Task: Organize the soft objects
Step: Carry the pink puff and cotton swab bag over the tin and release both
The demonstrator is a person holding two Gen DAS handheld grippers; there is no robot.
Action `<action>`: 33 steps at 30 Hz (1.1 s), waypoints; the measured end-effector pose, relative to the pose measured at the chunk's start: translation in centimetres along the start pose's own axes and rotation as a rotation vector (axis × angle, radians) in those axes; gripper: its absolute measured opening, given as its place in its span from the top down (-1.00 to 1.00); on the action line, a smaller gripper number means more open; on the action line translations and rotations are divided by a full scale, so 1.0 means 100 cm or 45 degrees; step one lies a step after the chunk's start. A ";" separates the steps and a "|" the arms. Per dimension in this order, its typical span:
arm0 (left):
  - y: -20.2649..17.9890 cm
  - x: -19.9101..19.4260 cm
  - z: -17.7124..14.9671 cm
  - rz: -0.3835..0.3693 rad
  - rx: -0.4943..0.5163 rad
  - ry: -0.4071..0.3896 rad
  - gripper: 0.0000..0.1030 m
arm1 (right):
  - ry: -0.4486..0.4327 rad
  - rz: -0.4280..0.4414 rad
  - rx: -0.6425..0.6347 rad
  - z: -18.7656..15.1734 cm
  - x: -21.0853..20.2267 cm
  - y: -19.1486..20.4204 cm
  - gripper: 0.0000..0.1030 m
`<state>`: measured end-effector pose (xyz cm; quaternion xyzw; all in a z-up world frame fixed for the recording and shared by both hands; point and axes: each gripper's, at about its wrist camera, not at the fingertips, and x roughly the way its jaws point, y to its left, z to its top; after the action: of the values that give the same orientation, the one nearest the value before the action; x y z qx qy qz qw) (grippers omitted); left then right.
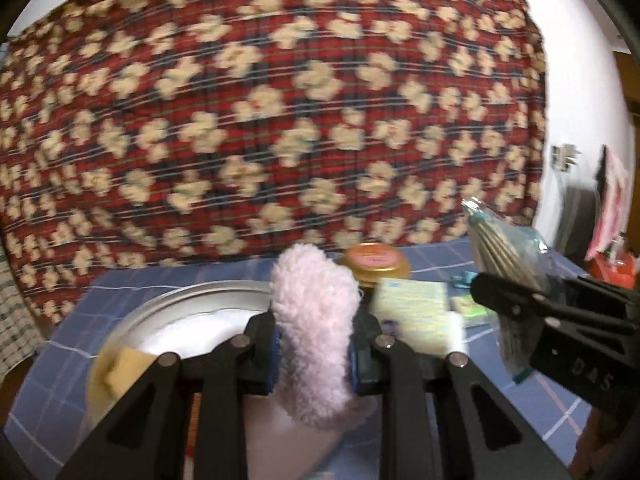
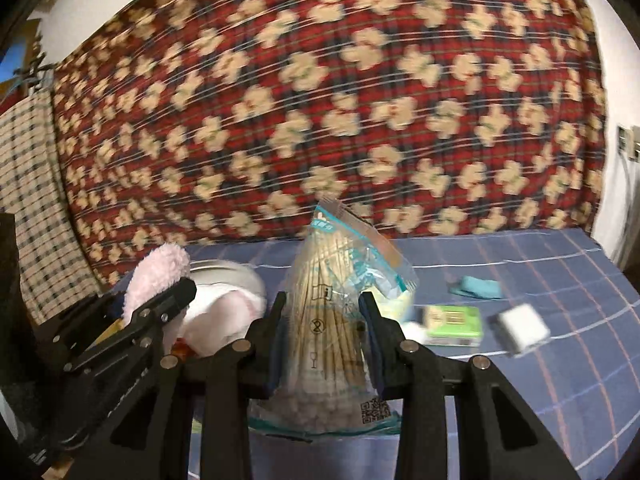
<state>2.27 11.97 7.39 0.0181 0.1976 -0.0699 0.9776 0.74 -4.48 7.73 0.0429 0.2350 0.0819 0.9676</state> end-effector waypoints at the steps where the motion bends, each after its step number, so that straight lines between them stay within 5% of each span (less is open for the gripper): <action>1: 0.008 0.000 -0.001 0.023 -0.010 0.000 0.55 | 0.004 0.018 -0.010 0.000 0.003 0.008 0.28; 21: 0.120 0.014 -0.022 0.216 -0.214 0.066 0.55 | 0.072 0.203 -0.116 0.003 0.062 0.117 0.28; 33: 0.144 0.033 -0.031 0.253 -0.251 0.133 0.55 | 0.117 0.121 -0.226 -0.005 0.111 0.145 0.28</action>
<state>6.18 26.01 3.30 -0.0550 0.2513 0.0479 0.9651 8.19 11.73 4.05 -0.0354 0.2688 0.1502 0.9507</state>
